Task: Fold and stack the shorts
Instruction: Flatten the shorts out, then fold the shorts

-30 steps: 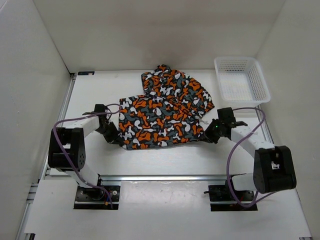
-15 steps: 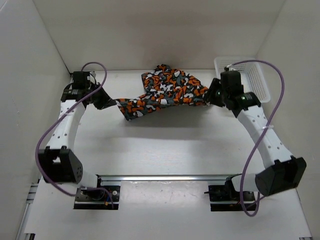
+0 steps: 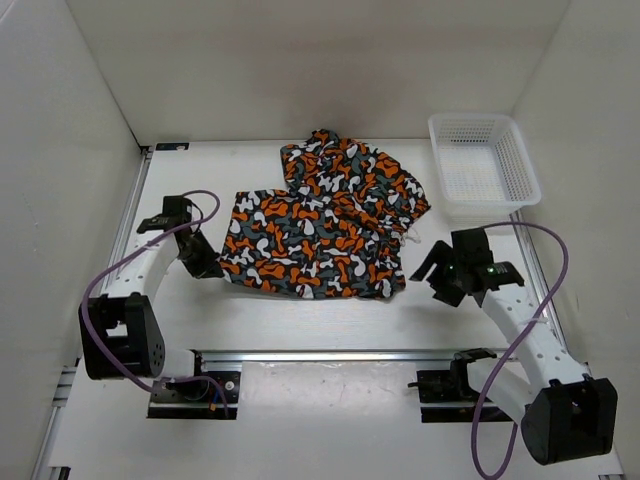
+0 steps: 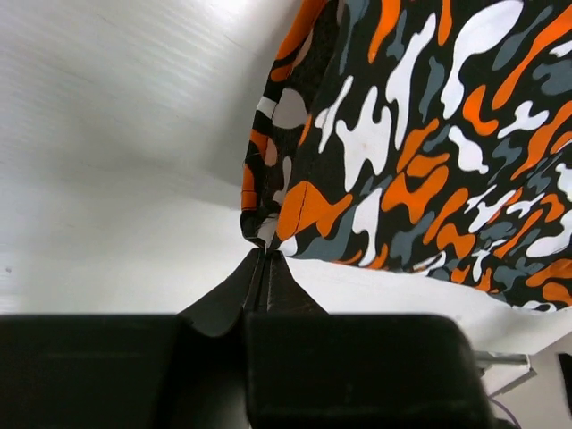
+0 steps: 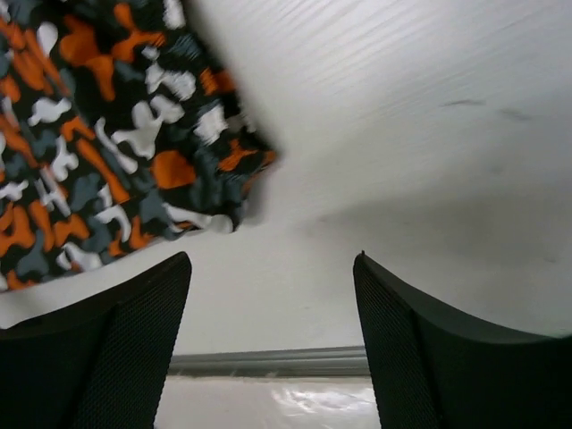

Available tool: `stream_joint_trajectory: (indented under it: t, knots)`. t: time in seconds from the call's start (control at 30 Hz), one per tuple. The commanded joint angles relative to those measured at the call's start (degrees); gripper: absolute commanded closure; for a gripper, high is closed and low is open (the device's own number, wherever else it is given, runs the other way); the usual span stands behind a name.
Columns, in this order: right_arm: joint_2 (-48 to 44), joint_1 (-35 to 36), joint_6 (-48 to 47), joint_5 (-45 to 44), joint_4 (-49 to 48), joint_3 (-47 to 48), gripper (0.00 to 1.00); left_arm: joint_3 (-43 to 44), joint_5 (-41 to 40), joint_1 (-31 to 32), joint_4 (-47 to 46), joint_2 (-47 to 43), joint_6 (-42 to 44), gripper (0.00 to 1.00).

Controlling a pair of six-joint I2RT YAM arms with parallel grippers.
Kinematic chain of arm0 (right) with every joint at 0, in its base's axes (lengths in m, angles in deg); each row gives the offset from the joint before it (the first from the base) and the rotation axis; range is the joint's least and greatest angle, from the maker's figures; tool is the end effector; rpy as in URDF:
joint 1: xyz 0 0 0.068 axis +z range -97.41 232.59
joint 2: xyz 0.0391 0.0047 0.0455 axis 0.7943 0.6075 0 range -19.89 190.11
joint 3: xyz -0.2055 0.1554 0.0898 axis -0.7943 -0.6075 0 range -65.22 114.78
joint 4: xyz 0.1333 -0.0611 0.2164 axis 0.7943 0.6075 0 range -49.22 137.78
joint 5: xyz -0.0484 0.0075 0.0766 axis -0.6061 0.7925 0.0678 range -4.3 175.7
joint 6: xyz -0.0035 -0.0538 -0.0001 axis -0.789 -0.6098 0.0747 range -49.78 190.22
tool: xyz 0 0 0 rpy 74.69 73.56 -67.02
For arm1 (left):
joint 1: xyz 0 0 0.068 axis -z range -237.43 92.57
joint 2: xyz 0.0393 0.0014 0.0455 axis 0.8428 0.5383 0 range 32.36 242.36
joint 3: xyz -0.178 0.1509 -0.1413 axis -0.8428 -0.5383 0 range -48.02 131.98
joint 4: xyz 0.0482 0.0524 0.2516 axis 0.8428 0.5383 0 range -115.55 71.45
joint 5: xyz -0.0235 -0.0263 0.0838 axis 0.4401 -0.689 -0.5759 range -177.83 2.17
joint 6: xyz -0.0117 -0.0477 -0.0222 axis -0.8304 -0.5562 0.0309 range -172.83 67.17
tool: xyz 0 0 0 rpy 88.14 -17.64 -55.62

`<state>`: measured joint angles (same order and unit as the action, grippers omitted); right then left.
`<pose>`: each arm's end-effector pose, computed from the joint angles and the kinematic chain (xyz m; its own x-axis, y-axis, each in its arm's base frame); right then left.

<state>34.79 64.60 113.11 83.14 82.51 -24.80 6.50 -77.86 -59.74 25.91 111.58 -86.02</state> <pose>0.1772 0.0360 0.2359 -0.7188 0.5423 -0.4351 0.4176 0.8371 0.3534 0.2444 0.0037 0.2191 -0.8129 -0.5723 -0.1082 -0.5296 0.8036 -0.2718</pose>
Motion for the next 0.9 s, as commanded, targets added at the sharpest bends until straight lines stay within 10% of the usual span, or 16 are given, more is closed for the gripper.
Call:
stream_joint_trajectory:
  t: [0.0, 0.3, 0.4, 0.47, 0.57, 0.77, 0.87]
  knots:
    - [-0.7, -0.1, 9.4, 18.5, -12.3, -6.7, 0.21, 1.9, -2.2, -1.3, -1.1, -2.9, 0.8, 0.90]
    - [2.0, -0.1, 17.4, 19.5, -29.1, -16.6, 0.16, 0.8, -3.0, -5.7, -1.1, -3.6, 0.2, 0.87]
    - [8.2, 0.5, 18.9, 20.2, -35.8, -16.6, 0.19, 0.8, 0.0, -5.7, -1.1, -3.0, 0.2, 0.62]
    - [11.1, 1.2, 18.9, 19.2, -37.6, -15.7, 0.20, 0.8, 1.4, -5.7, -1.1, -3.6, 0.2, 0.23]
    - [15.9, 3.2, 18.9, 18.4, -35.8, -12.6, 0.23, 0.8, 3.1, -6.2, -0.4, -5.4, 0.2, 0.02]
    - [20.3, 5.8, 22.8, 16.0, -38.7, -12.0, 0.34, -4.7, 5.0, -6.2, -1.1, -5.4, -4.0, 0.05]
    - [22.2, 5.8, 22.8, 13.0, -38.0, -8.9, 0.68, -6.6, 4.8, -6.2, -4.2, -1.4, -5.0, 0.12]
